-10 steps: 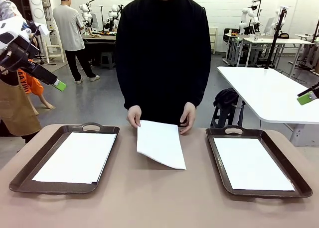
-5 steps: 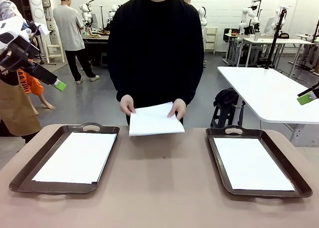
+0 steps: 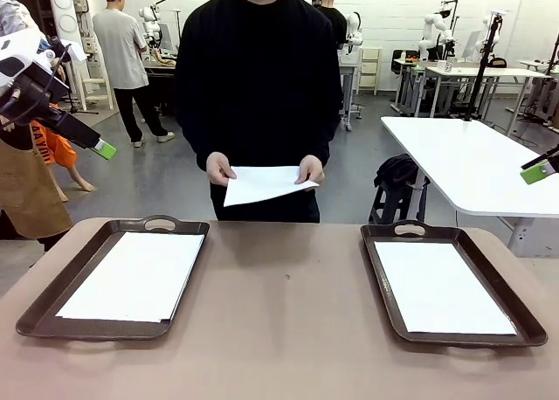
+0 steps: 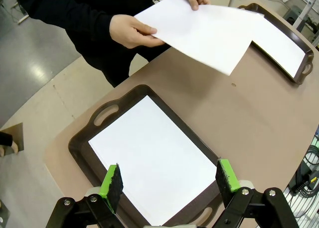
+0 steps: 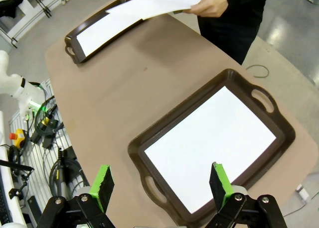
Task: Sort the A4 documents.
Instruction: Receive the A4 Paper.
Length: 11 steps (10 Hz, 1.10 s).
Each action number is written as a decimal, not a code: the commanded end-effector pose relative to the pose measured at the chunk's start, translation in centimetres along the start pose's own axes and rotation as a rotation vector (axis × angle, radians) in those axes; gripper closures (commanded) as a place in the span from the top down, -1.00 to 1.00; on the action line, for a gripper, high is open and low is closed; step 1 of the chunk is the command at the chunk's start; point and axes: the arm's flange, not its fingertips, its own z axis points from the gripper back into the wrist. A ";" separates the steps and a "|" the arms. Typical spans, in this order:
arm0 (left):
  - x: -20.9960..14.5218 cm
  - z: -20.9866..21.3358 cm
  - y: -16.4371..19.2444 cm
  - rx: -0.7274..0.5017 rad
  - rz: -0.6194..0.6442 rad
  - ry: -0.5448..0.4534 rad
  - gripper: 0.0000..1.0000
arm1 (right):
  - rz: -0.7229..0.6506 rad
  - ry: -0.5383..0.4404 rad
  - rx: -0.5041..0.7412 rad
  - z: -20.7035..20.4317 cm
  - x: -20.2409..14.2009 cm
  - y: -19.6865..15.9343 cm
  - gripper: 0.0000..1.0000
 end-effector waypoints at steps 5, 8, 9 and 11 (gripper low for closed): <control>0.0 0.1 -0.1 0.001 -0.006 -0.002 0.94 | 0.000 -0.001 -0.002 -0.1 0.0 0.0 1.00; 0.0 0.1 -0.1 0.001 -0.006 -0.002 0.94 | 0.000 -0.001 -0.002 -0.1 0.0 0.0 1.00; 0.0 0.1 -0.1 0.001 -0.006 -0.002 0.94 | 0.000 -0.001 -0.002 -0.1 0.0 0.0 1.00; 0.0 0.1 -0.1 0.001 -0.006 -0.002 0.94 | 0.000 -0.001 -0.002 -0.1 0.0 0.0 1.00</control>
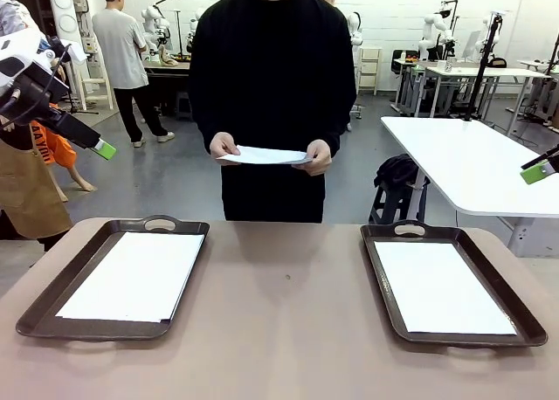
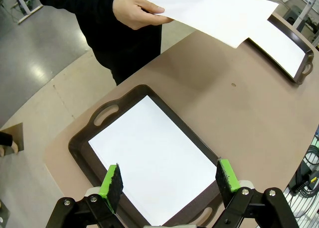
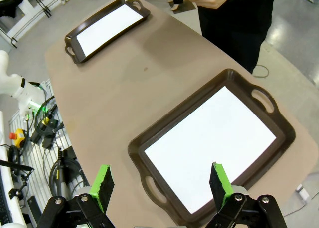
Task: Sort the A4 documents.
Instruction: Receive the A4 Paper.
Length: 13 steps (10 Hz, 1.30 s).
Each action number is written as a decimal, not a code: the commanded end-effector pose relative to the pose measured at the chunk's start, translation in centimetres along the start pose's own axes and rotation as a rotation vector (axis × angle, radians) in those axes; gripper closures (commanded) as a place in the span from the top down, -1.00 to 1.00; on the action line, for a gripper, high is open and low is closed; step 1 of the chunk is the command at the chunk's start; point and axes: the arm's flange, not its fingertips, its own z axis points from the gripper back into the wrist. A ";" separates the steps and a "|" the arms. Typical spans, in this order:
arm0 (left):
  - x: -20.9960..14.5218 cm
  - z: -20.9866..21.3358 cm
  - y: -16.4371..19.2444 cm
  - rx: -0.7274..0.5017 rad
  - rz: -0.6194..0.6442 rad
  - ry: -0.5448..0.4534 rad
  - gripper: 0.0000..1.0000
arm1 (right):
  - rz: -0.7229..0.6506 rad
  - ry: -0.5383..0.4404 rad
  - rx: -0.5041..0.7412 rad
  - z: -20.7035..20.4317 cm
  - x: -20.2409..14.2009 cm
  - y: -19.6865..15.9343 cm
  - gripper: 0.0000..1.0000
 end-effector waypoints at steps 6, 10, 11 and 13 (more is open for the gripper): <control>0.0 0.1 -0.1 0.001 -0.006 -0.002 0.94 | 0.000 -0.001 -0.002 -0.1 0.0 0.0 1.00; 0.0 0.1 -0.1 0.001 -0.006 -0.002 0.94 | 0.000 -0.001 -0.002 -0.1 0.0 0.0 1.00; 0.0 0.1 -0.1 0.001 -0.006 -0.002 0.94 | 0.000 -0.001 -0.002 -0.1 0.0 0.0 1.00; 0.0 0.1 -0.1 0.001 -0.006 -0.002 0.94 | 0.000 -0.001 -0.002 -0.1 0.0 0.0 1.00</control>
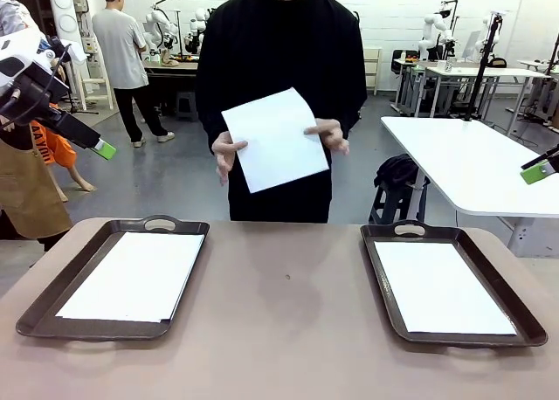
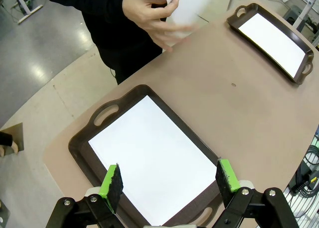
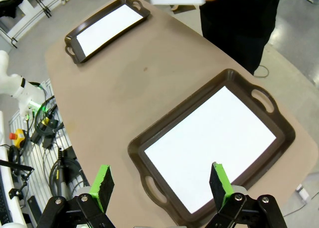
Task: Sort the A4 documents.
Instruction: Receive the A4 Paper.
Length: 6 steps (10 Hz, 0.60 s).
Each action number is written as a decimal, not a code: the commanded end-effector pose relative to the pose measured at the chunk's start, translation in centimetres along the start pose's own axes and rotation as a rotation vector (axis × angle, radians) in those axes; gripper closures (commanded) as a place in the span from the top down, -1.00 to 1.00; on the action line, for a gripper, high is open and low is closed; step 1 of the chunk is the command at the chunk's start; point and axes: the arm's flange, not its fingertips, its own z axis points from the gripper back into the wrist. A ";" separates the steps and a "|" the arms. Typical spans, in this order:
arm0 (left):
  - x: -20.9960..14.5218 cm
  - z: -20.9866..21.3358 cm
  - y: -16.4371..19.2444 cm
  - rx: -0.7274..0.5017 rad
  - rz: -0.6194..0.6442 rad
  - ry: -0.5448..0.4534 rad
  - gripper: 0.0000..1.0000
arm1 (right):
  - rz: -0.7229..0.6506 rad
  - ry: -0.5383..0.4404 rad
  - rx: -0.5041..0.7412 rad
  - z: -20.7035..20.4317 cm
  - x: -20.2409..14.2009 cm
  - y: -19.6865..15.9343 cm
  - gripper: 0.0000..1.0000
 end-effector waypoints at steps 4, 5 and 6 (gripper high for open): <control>0.0 0.1 -0.1 0.001 -0.006 -0.002 0.94 | 0.000 -0.001 -0.002 -0.1 0.0 0.0 1.00; 0.0 0.1 -0.1 0.001 -0.006 -0.002 0.94 | 0.000 -0.001 -0.002 -0.1 0.0 0.0 1.00; 0.0 0.1 -0.1 0.001 -0.006 -0.002 0.94 | 0.000 -0.001 -0.002 -0.1 0.0 0.0 1.00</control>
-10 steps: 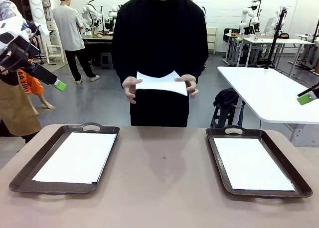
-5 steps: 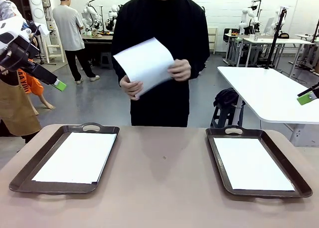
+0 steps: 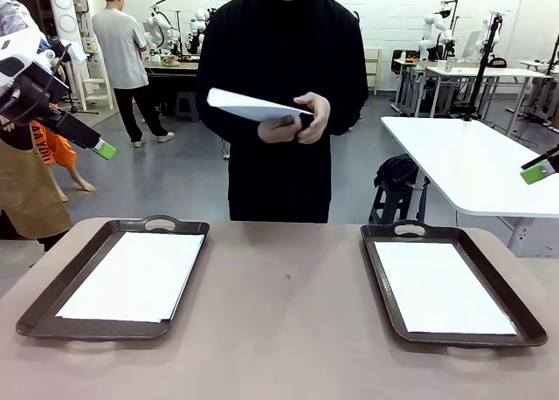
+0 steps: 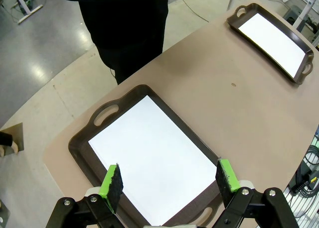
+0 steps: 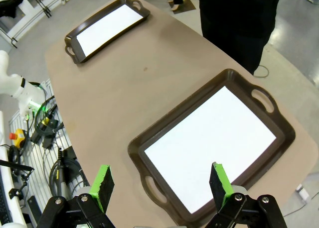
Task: Sort the A4 documents.
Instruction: Receive the A4 Paper.
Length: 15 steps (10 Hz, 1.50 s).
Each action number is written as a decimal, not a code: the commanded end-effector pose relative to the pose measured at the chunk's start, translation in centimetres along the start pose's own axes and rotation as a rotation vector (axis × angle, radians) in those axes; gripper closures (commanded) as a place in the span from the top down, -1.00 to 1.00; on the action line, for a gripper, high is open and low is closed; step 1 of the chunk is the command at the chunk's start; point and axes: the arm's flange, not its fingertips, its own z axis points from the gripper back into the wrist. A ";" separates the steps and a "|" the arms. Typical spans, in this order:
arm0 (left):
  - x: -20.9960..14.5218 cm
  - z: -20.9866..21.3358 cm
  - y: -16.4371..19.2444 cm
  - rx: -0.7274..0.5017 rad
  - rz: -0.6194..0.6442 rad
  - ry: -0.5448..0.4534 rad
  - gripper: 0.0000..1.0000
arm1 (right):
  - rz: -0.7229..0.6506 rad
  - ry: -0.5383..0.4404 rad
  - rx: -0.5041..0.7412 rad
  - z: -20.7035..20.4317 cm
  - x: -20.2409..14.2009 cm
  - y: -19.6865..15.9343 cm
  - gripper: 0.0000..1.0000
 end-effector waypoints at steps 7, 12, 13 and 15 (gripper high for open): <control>0.0 0.1 -0.1 0.001 -0.006 -0.002 0.94 | 0.000 -0.001 -0.002 -0.1 0.0 0.0 1.00; 0.0 0.1 -0.1 0.001 -0.006 -0.002 0.94 | 0.000 -0.001 -0.002 -0.1 0.0 0.0 1.00; 0.0 0.1 -0.1 0.001 -0.006 -0.002 0.94 | 0.000 -0.001 -0.002 -0.1 0.0 0.0 1.00; 0.0 0.1 -0.1 0.001 -0.006 -0.002 0.94 | 0.000 -0.001 -0.002 -0.1 0.0 0.0 1.00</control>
